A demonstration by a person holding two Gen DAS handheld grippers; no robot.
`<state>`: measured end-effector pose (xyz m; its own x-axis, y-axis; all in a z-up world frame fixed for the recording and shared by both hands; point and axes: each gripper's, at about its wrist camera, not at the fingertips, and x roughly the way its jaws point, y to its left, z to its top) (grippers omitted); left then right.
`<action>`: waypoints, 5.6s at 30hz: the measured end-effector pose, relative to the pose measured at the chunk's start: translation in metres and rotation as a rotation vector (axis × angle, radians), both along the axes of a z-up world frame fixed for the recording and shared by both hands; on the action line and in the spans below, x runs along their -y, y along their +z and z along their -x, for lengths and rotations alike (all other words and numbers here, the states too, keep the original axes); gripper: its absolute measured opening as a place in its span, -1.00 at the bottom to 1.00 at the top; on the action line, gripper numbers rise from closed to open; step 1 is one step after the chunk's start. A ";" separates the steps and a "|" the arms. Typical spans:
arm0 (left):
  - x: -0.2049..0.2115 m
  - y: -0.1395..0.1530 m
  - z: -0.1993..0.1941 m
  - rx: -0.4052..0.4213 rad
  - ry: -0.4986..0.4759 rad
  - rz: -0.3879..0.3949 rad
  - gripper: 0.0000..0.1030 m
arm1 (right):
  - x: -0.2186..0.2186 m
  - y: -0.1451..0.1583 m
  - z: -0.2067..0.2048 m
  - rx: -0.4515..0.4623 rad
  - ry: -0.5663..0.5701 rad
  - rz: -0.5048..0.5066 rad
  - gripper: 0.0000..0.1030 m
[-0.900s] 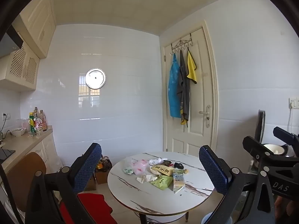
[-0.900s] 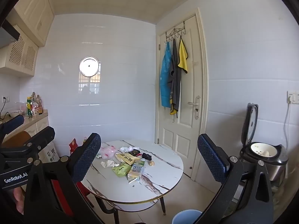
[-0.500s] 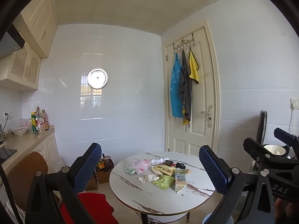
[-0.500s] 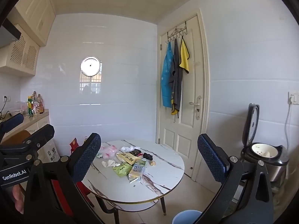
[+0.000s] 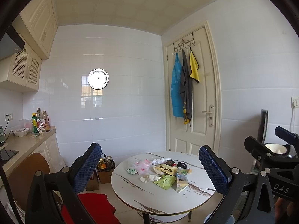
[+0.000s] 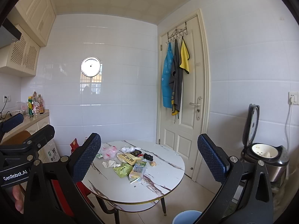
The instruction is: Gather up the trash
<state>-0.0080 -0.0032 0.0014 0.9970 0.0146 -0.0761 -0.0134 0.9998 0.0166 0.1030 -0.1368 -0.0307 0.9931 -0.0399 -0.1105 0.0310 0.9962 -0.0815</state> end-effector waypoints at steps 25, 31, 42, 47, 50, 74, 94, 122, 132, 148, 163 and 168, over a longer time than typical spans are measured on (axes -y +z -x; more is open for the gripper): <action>0.003 0.001 0.005 0.005 0.011 -0.010 0.99 | -0.001 0.002 0.002 -0.001 0.002 -0.008 1.00; 0.004 0.002 0.004 0.004 0.009 -0.011 0.99 | -0.001 0.001 0.002 0.000 0.003 -0.008 1.00; 0.005 0.002 0.004 0.005 0.012 -0.010 0.99 | -0.001 0.001 0.002 0.000 0.004 -0.008 1.00; 0.004 0.002 0.004 0.005 0.011 -0.010 0.99 | 0.000 0.000 0.002 0.001 0.003 -0.008 1.00; 0.005 0.002 0.003 0.005 0.011 -0.011 0.99 | 0.000 0.000 0.001 0.000 0.003 -0.010 1.00; -0.004 -0.009 -0.030 -0.039 0.025 0.009 0.99 | 0.003 -0.010 -0.018 -0.028 0.013 -0.005 1.00; -0.046 -0.081 -0.244 -0.441 0.040 0.025 0.99 | 0.020 -0.168 -0.233 -0.515 0.030 -0.045 1.00; -0.068 -0.153 -0.477 -0.770 -0.004 0.078 0.99 | 0.062 -0.231 -0.335 -0.752 0.196 -0.204 -0.12; -0.086 -0.155 -0.504 -0.804 0.054 0.081 -0.03 | 0.086 -0.238 -0.339 -0.765 0.226 -0.253 -0.13; 0.011 -0.102 -0.409 -0.679 -0.188 0.064 -0.52 | 0.127 -0.213 -0.282 -0.656 0.204 -0.332 -0.13; 0.251 -0.184 -0.355 -0.891 -0.689 -0.136 -0.51 | 0.301 -0.271 -0.189 -0.732 -0.171 -0.425 -0.12; 0.293 -0.240 -0.377 -0.996 -0.696 -0.213 -0.51 | 0.338 -0.336 -0.206 -0.785 -0.181 -0.527 -0.07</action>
<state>0.3686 -0.2964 -0.2387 0.3057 -0.3908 -0.8682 0.6327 0.7648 -0.1215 0.3085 -0.4745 -0.3665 0.6122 0.0590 -0.7885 0.3153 0.8963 0.3119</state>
